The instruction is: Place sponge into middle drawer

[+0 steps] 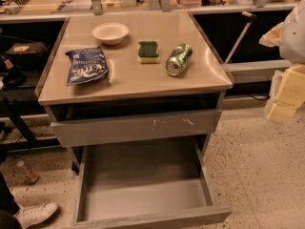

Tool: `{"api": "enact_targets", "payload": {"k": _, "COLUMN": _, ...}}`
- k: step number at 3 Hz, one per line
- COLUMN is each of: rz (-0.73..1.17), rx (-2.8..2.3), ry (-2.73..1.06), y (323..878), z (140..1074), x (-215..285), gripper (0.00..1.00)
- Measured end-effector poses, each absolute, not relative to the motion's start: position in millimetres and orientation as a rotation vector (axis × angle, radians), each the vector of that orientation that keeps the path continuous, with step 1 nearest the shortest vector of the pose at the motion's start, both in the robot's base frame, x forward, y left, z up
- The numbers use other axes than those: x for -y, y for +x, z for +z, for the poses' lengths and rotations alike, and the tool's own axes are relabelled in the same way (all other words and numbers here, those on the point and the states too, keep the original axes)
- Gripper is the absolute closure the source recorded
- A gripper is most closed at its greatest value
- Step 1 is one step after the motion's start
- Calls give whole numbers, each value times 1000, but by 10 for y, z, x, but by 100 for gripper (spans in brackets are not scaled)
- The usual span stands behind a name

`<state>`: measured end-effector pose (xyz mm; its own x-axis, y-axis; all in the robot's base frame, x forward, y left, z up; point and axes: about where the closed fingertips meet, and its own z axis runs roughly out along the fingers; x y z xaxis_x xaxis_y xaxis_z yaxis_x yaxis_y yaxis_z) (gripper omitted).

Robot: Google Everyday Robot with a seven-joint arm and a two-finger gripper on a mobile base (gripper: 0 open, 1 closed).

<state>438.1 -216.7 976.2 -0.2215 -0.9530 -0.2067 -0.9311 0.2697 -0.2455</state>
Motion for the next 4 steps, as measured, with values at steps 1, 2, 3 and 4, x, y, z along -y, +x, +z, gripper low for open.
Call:
{"api": "enact_targets", "payload": {"k": 1, "rz": -99, "rx": -2232, "ry": -1725, "y": 4382, "z": 9762, "x": 2166, "gripper": 0}}
{"api": "enact_targets", "payload": {"k": 2, "rz": -159, "rx": -2225, "ry": -1718, "y": 4422, "z": 9890, "x": 2105, "gripper": 0}}
{"api": "enact_targets", "payload": {"k": 3, "rz": -219, "rx": -2235, "ry": -1701, "y": 4705, "z": 10074, "x": 1875, "gripper": 0}}
{"api": "enact_targets", "payload": {"k": 4, "rz": -299, "rx": -2231, "ry": -1661, "y": 5231, "z": 10372, "x": 1451, "gripper": 0}}
